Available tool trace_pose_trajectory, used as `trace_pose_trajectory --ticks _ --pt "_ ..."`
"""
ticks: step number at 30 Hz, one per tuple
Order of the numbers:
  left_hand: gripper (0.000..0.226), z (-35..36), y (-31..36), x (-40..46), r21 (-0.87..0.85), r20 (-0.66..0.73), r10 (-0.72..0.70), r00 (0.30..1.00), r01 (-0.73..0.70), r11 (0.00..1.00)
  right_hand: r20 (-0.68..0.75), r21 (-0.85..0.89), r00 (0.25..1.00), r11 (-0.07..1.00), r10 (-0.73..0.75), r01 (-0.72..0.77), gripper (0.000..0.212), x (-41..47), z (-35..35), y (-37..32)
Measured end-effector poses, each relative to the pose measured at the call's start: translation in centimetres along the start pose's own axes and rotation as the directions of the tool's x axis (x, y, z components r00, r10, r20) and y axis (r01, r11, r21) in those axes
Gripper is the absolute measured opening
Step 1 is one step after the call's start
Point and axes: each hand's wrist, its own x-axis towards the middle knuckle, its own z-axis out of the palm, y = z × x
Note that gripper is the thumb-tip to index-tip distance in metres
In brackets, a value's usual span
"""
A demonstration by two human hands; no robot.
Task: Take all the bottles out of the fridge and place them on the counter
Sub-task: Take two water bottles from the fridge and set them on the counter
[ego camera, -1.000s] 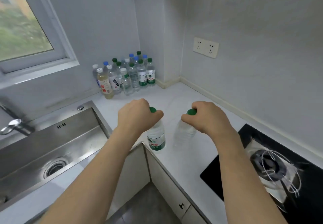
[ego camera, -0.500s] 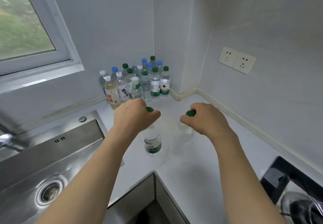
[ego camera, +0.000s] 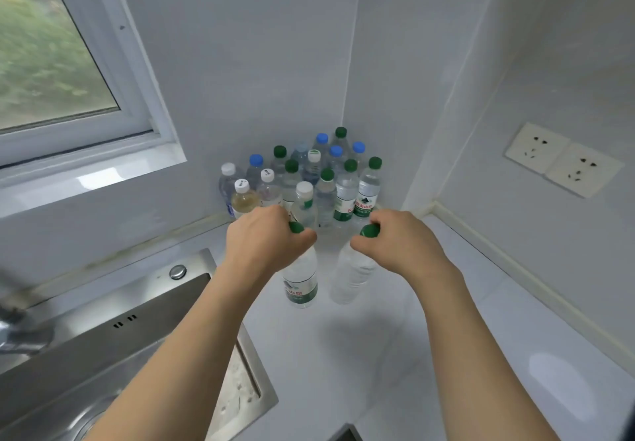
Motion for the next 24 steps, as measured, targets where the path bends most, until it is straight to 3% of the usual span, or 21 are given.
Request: trace_pose_trajectory --ticks 14,24 --pt "0.042 3.9 -7.3 9.8 0.05 0.052 0.013 0.999 -0.015 0.999 0.11 -0.072 0.99 0.993 -0.087 0.095 0.029 12.2 7.1 -5.9" --pt "0.034 5.9 -10.2 13.0 0.076 0.137 0.112 0.984 -0.123 0.989 0.186 -0.188 0.964 0.956 -0.191 0.225 0.027 17.2 11.0 -7.6"
